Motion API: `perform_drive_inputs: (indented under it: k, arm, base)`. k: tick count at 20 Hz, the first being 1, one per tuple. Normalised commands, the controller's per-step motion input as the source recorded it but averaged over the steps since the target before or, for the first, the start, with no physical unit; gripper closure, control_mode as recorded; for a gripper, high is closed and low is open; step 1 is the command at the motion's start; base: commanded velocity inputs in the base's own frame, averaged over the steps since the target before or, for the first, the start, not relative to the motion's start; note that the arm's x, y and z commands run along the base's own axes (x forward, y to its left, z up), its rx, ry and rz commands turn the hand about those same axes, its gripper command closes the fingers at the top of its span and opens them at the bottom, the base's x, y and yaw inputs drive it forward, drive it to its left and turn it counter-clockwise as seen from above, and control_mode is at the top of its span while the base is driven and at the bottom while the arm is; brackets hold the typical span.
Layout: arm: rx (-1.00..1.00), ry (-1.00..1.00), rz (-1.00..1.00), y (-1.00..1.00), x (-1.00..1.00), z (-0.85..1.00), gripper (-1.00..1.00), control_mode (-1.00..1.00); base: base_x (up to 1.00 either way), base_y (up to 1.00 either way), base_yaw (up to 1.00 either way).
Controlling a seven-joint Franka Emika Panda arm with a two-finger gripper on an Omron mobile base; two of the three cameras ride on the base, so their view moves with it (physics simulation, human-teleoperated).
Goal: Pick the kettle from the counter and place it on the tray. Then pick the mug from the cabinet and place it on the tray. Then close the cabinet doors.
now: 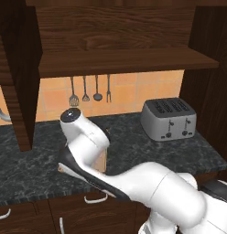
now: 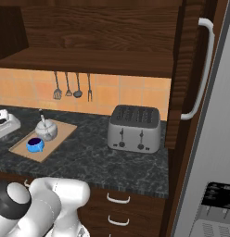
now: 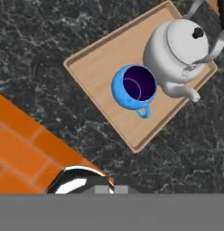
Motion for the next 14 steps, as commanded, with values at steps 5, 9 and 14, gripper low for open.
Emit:
perform_drive_inputs:
  k: [5, 9, 14]
  arm:
    - [-0.4, -0.38, 0.15, 0.0, -0.01, -0.05, 1.0, -1.0]
    - [-0.33, -0.42, 0.16, -0.01, -0.04, 0.0, 1.0, -1.0]
    - [-0.3, -0.06, 0.02, 0.34, -0.03, 0.36, 1.0, -1.0]
  base:
    - [0.0, 0.0, 0.0]
    - [0.0, 0.0, 0.0]
    - [0.0, 0.0, 0.0]
